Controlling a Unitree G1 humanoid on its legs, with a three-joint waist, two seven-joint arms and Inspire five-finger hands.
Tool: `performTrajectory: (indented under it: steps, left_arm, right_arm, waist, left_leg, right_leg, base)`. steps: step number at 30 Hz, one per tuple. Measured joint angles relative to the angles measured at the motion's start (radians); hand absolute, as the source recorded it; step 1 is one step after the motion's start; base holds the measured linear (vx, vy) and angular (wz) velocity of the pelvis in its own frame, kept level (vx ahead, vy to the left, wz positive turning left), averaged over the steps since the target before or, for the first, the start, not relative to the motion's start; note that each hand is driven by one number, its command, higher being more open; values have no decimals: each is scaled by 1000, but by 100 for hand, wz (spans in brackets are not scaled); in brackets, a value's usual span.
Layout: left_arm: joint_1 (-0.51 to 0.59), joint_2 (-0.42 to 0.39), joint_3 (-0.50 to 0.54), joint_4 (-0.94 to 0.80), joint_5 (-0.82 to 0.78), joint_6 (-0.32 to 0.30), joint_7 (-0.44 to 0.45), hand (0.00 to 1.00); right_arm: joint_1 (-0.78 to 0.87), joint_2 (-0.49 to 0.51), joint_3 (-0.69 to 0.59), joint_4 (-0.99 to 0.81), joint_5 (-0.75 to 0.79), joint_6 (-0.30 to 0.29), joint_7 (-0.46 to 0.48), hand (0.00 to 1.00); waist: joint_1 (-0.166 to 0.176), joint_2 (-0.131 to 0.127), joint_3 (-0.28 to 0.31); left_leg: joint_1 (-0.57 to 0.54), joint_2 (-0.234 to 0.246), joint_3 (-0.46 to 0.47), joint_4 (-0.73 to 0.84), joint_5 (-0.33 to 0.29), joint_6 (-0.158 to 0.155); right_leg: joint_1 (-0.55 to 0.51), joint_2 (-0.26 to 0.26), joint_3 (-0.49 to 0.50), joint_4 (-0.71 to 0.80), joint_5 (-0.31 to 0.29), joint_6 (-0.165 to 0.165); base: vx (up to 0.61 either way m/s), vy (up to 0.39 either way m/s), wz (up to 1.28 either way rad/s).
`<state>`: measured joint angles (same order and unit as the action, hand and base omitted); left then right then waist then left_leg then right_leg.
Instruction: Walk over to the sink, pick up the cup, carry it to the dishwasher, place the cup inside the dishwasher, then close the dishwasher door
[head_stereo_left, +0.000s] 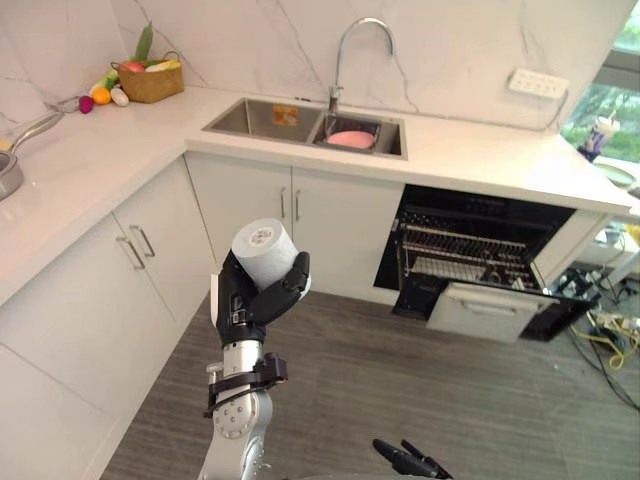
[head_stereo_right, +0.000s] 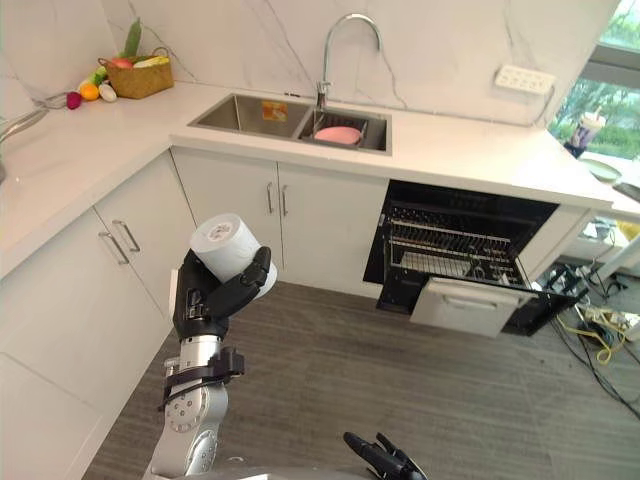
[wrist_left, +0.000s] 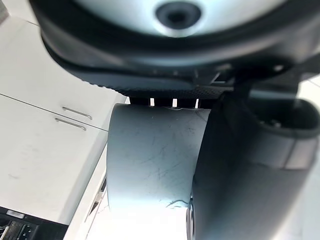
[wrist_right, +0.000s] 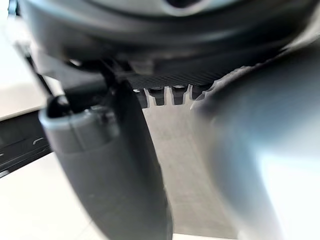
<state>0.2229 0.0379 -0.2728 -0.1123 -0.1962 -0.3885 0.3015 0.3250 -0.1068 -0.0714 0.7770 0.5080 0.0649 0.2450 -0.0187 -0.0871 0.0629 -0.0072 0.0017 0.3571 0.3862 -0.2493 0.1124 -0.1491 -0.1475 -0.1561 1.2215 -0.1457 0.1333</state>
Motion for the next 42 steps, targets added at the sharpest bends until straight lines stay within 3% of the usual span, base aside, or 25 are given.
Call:
performTrajectory:
  steps: [3,4,6,7,8,10,11,12,14,15,17,19,20,21,22,23,25,26,28,30,32,33,35,38,42]
  left_arm:
    - [-18,15,-54,1,0,-1,31,0]
    - [-29,27,-69,1,0,-4,37,0]
    - [-38,27,-71,3,1,-4,51,0]
    - [-59,19,-81,26,2,-4,58,0]
    - [-62,7,-103,34,1,9,63,0]
    - [-75,2,-142,27,6,8,59,0]
    - [-78,5,-147,27,26,7,57,0]
    - [-76,9,-145,27,31,7,61,0]
    - [-70,38,-149,30,33,12,66,0]
    - [-70,35,-149,30,34,12,67,0]
    - [-69,29,-152,29,39,11,71,0]
    - [-69,12,-145,14,39,11,83,0]
    - [-69,3,-139,0,39,11,88,0]
    - [-68,-13,-120,-44,38,9,89,0]
    - [-68,-17,-100,-89,37,-7,85,0]
    - [-68,-15,-90,-113,36,-18,80,0]
    - [-66,-10,-42,-167,18,-78,40,0]
    - [-64,-9,-32,-171,18,-92,34,0]
    - [-45,-8,-6,-169,18,-107,23,0]
    - [-17,-6,4,-161,20,-107,24,0]
    - [23,-7,4,-139,20,-106,48,0]
    - [30,-6,3,-130,20,-107,54,0]
    - [38,-5,10,-116,21,-104,93,0]
    - [13,7,9,-116,21,-104,100,0]
    - [-47,25,-14,-116,23,-104,77,0]
  right_arm:
    - [0,1,22,-61,20,-10,-44,100]
    - [0,16,35,-96,38,-10,-80,100]
    - [4,19,59,-136,44,-8,-114,100]
    - [2,10,75,-156,44,-11,-143,100]
    - [-11,-2,75,-153,43,-7,-164,100]
    - [-33,-4,58,-159,38,-6,-186,100]
    - [-55,13,63,-160,32,-2,-197,100]
    - [-63,21,69,-165,25,-2,-204,100]
    - [-51,46,81,-218,17,-6,-235,100]
    - [-45,48,80,-232,18,-7,-251,100]
    - [-32,50,81,-274,17,-10,-290,100]
    - [22,59,61,-384,7,-41,-327,100]
    - [37,64,41,-411,0,-59,-318,100]
    - [65,68,-6,-452,-2,-120,-279,100]
    - [85,66,-64,-472,0,-204,-221,100]
    - [94,67,-96,-486,3,-238,-196,100]
    - [97,46,-199,-536,47,-358,-124,100]
    - [94,31,-213,-552,59,-378,-113,100]
    - [67,-18,-232,-596,74,-422,-82,100]
    - [40,-32,-225,-648,51,-443,-78,100]
    - [24,-28,-182,-726,17,-447,-77,100]
    - [27,-20,-167,-741,10,-448,-73,100]
    - [52,7,-117,-819,0,-443,-47,100]
    - [36,9,-128,-936,2,-440,-16,100]
    - [40,33,-168,-950,11,-418,-11,100]
  waist:
    - [-1,10,6]
    - [0,15,11]
    - [1,1,10]
    - [-4,3,20]
    - [-13,57,21]
    - [-22,103,29]
    - [-13,95,34]
    - [-7,85,43]
    - [-8,56,58]
    - [-9,57,60]
    - [-10,59,62]
    - [-10,73,73]
    - [-7,82,77]
    - [1,98,82]
    - [11,105,80]
    - [10,111,76]
    - [13,106,70]
    - [16,105,69]
    - [15,96,58]
    - [3,86,51]
    - [1,82,38]
    - [1,84,27]
    - [-6,57,10]
    - [-26,36,-6]
    - [-51,35,-24]
  left_leg:
    - [95,54,-10,-74,18,-38]
    - [117,85,-4,-63,15,-59]
    - [137,82,10,-31,4,-81]
    - [167,60,7,2,-38,-110]
    - [178,87,8,0,-63,-121]
    - [203,110,29,-67,-91,-127]
    - [236,119,72,-142,-83,-155]
    - [249,122,97,-162,-76,-157]
    - [269,133,116,-155,-87,-166]
    - [269,138,116,-141,-90,-167]
    - [261,157,115,-50,-88,-167]
    - [186,242,98,284,-58,-152]
    - [147,276,82,404,-17,-131]
    - [46,330,24,624,146,-92]
    - [-53,357,-47,790,217,-101]
    - [-99,361,-70,840,198,-109]
    - [-195,339,-87,785,87,-118]
    - [-199,327,-82,725,57,-121]
    - [-173,255,-75,413,-12,-134]
    - [-142,166,-147,124,-11,-140]
    - [-78,86,-232,-75,139,-159]
    - [-61,79,-211,-83,155,-149]
    - [-39,73,-140,-37,101,-129]
    - [5,39,-106,-66,80,-108]
    - [71,11,-103,-172,80,-104]
  right_leg:
    - [-61,-8,-47,-228,-72,-14]
    - [-55,45,-50,-485,-89,-30]
    - [-8,93,-19,-825,41,-94]
    - [11,90,-11,-905,143,-173]
    - [27,122,-11,-929,144,-168]
    - [16,164,-33,-953,143,-169]
    - [-12,167,-101,-948,131,-146]
    - [-12,160,-145,-948,103,-127]
    - [-3,157,-199,-927,78,-217]
    - [-2,160,-197,-918,73,-230]
    - [13,169,-180,-899,46,-236]
    - [69,188,-150,-885,5,-229]
    - [86,198,-139,-881,-5,-230]
    - [113,219,-107,-868,-32,-246]
    - [132,235,-72,-867,-46,-250]
    - [136,240,-57,-866,-53,-253]
    - [164,234,20,-872,-66,-253]
    - [170,230,45,-873,-68,-249]
    - [185,205,130,-875,-83,-225]
    - [192,173,199,-869,-97,-192]
    - [196,141,306,-860,-128,-133]
    - [201,133,326,-862,-135,-121]
    - [235,91,331,-922,-122,-91]
    - [256,46,344,-973,-94,-57]
    - [202,40,329,-858,-97,-49]
  base:
    - [399,23,19]
    - [462,-69,-18]
    - [391,-128,-40]
    - [425,-145,-48]
    - [389,-119,-38]
    - [172,-7,-31]
    - [121,-67,-64]
    - [100,-98,-80]
    - [127,-101,-55]
    - [149,-67,-34]
    - [159,-31,-26]
    - [178,-18,-36]
    - [174,5,-58]
    - [264,99,-80]
    - [228,100,-84]
    - [226,130,-86]
    - [239,150,-93]
    - [235,174,-96]
    - [230,242,-106]
    - [273,314,-102]
    - [348,413,-120]
    - [349,417,-107]
    - [250,298,-86]
    - [157,202,-66]
    - [59,114,-25]
